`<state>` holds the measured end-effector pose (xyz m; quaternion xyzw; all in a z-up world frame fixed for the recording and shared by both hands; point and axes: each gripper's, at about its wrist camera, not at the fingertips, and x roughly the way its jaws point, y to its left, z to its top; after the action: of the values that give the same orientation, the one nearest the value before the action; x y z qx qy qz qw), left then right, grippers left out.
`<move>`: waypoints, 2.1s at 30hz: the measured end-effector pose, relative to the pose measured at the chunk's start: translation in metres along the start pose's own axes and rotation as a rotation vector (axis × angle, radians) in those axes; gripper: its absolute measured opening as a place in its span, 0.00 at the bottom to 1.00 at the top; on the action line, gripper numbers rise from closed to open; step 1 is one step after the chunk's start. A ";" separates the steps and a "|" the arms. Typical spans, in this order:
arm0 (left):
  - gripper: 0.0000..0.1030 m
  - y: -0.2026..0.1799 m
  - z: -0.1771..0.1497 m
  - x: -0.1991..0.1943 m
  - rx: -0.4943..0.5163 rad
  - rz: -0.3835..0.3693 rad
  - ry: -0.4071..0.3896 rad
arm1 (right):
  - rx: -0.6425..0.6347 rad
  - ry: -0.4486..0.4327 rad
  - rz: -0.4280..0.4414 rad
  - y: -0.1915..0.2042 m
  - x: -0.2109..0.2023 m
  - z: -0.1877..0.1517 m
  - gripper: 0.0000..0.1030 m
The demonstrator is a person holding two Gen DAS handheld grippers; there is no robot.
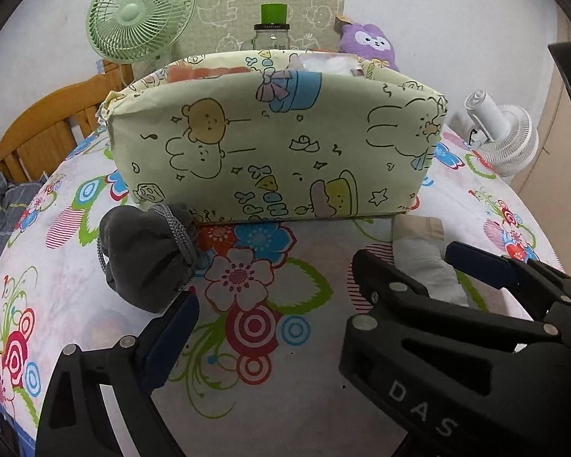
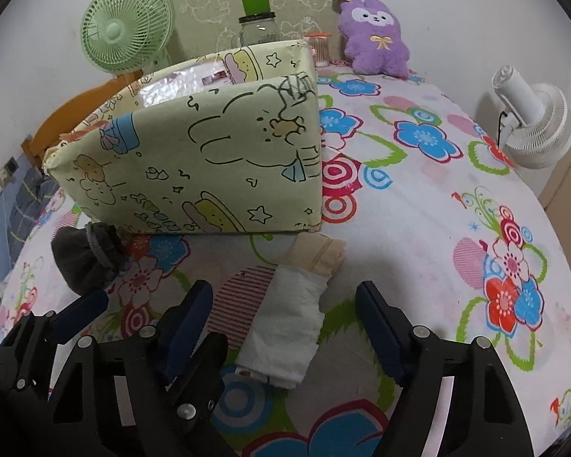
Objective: Organize soft objects
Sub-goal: 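Move the left tool to the grey sock while the right tool approaches the white cloth, then close the right tool on the white cloth while the left tool grasps the grey sock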
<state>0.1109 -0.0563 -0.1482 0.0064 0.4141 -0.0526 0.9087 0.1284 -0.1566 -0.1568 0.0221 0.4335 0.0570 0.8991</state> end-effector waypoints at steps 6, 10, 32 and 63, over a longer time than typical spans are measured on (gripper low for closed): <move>0.94 0.004 -0.001 0.003 -0.010 -0.003 0.009 | -0.027 -0.007 -0.038 0.003 0.002 0.001 0.50; 0.93 0.006 -0.001 0.000 -0.013 -0.005 0.011 | -0.025 -0.007 -0.053 0.002 0.001 0.001 0.34; 0.89 0.059 0.000 -0.027 -0.066 0.117 -0.060 | -0.088 -0.040 0.046 0.054 -0.028 0.006 0.27; 0.45 0.059 0.017 0.006 0.050 -0.011 0.010 | 0.014 0.027 -0.001 0.061 -0.003 0.016 0.28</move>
<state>0.1333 0.0014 -0.1436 0.0269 0.4174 -0.0680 0.9058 0.1335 -0.0960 -0.1389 0.0272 0.4461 0.0539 0.8930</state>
